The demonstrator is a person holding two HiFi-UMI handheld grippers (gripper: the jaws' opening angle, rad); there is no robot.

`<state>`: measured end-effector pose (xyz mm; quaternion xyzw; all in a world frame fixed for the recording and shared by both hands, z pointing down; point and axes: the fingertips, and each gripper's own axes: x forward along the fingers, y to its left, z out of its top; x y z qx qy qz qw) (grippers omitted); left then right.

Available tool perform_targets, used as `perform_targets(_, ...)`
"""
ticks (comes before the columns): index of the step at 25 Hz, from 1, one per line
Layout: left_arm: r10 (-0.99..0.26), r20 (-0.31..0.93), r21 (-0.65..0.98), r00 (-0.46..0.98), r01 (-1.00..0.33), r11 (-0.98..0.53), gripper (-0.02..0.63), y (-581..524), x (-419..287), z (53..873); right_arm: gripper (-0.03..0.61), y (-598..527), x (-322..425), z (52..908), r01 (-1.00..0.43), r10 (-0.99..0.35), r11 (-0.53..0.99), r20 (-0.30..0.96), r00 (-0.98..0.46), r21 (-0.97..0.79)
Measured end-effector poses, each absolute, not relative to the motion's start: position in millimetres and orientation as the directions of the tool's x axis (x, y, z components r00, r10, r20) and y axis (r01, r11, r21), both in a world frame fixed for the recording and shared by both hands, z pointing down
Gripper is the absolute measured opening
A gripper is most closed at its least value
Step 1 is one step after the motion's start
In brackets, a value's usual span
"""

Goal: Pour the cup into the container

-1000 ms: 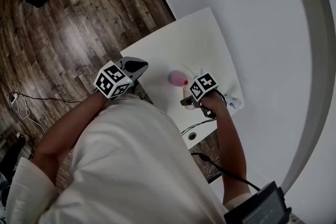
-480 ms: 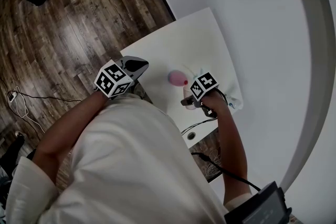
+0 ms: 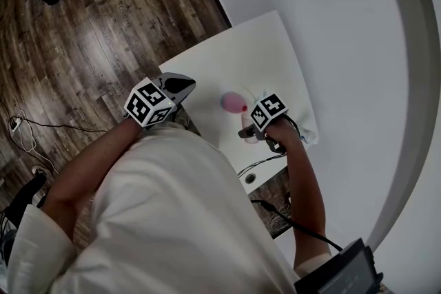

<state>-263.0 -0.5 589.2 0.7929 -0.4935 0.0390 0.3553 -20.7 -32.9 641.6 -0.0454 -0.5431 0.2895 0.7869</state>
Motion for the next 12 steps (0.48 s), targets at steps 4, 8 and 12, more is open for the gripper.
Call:
perform_targets(4, -0.756, 0.411, 0.525, 0.51, -0.81, -0.261, 0.009, 1.2, -262.0, 589.3, 0.379, -31.9, -19.9, 642.1, -0.406, 0.505, 0.829, 0.827, 0.246, -0.386)
perform_targets(8, -0.755, 0.41, 0.524, 0.511, -0.81, -0.263, 0.009, -0.4, -258.9, 588.1, 0.379, -33.4, -15.8, 642.6, -0.406, 0.508, 0.828, 0.824, 0.251, -0.387)
perform_targets(12, -0.755, 0.411, 0.526, 0.51, -0.809, -0.26, 0.009, -2.1, -260.1, 587.8, 0.379, -35.5, -17.9, 641.3, -0.404, 0.511, 0.828, 0.819, 0.26, -0.389)
